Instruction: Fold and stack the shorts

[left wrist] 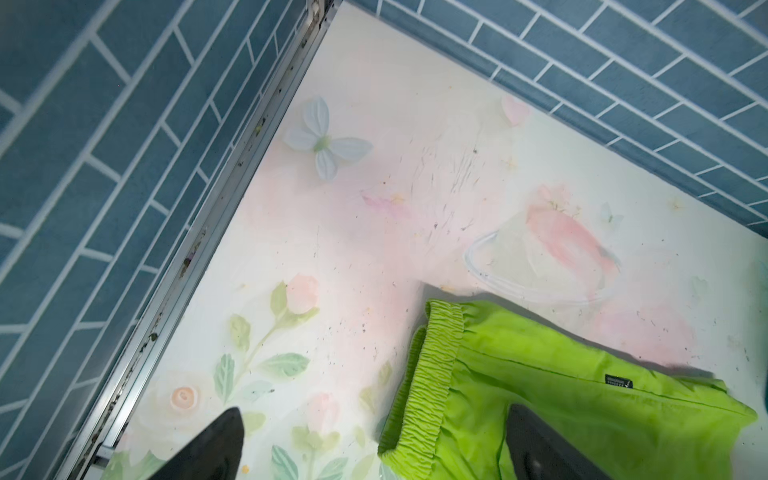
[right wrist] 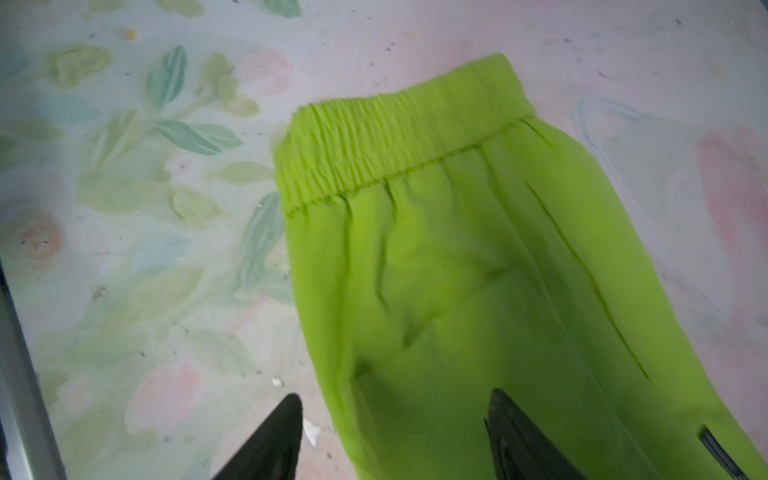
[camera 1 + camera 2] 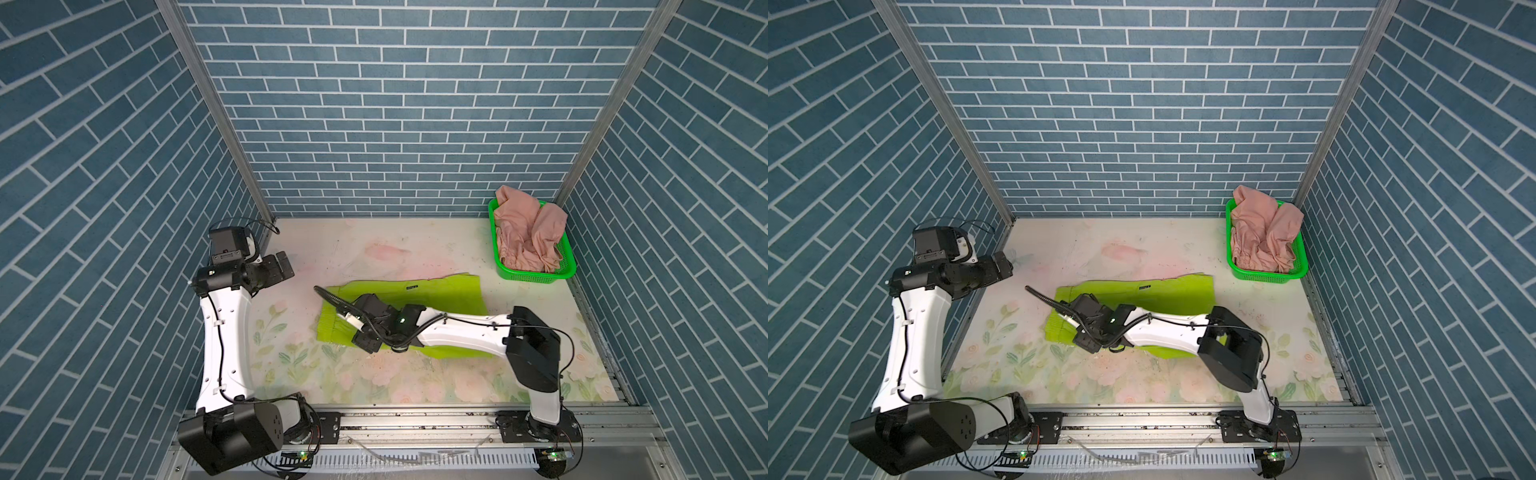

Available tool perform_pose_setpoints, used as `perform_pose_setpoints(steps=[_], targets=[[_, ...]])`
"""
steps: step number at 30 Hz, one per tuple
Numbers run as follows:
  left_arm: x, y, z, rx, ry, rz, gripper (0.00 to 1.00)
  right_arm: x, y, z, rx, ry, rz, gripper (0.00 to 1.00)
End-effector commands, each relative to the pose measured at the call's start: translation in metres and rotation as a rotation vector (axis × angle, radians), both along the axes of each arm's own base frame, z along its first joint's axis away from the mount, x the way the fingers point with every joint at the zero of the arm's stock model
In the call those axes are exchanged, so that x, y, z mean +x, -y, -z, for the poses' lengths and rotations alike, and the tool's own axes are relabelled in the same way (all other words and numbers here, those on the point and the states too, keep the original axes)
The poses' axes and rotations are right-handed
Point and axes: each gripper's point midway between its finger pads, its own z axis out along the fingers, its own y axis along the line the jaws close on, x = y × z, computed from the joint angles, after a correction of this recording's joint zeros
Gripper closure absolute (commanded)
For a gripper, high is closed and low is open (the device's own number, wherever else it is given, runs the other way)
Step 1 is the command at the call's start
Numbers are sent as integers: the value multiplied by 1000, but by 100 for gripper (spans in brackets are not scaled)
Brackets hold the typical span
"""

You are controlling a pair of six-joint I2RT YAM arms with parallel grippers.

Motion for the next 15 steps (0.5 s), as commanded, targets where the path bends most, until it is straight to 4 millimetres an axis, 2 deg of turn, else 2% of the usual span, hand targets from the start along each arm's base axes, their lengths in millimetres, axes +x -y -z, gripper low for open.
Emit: perform_pose_setpoints(steps=[1, 3, 7, 15], targets=[[-9, -3, 14, -94, -3, -8, 0, -7, -28, 8, -44, 106, -126, 28], [-10, -7, 16, -147, 27, -32, 0, -10, -41, 17, -67, 136, -153, 27], [-11, -13, 23, -147, 27, -60, 0, -8, -55, 37, -104, 165, -164, 25], [-14, -24, 31, -118, 8, -94, 0, 16, -62, 74, -236, 274, -187, 25]])
